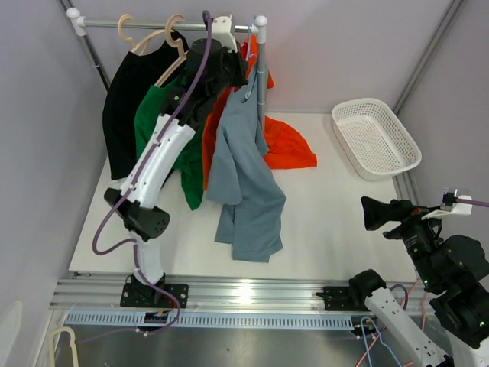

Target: Remove the t-shirt from the hanger

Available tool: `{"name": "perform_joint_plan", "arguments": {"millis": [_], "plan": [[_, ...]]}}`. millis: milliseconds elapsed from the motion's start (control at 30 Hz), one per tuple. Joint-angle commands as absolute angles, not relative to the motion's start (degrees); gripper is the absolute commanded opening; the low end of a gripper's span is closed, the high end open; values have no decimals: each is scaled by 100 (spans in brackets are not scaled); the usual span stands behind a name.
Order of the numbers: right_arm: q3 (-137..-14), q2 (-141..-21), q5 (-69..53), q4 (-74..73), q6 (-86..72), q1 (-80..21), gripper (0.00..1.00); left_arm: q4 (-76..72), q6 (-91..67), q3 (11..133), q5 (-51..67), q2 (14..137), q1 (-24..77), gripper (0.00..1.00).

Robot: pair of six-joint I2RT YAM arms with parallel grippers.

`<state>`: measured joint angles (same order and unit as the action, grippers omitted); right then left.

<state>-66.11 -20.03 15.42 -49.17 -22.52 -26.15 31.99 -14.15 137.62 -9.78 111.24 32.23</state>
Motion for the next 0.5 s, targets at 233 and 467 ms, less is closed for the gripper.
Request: {"name": "perform_joint_plan", "arguments": {"millis": [233, 467], "plan": [[-6337, -2512, 390, -4404, -2189, -2619, 99, 2679, -1432, 13430, -1318, 9475, 3463, 1], [-5898, -3366, -1792, -2730, -2012, -2724, 99, 2734, -2013, 11631, -3732, 8491, 4481, 0]]}}
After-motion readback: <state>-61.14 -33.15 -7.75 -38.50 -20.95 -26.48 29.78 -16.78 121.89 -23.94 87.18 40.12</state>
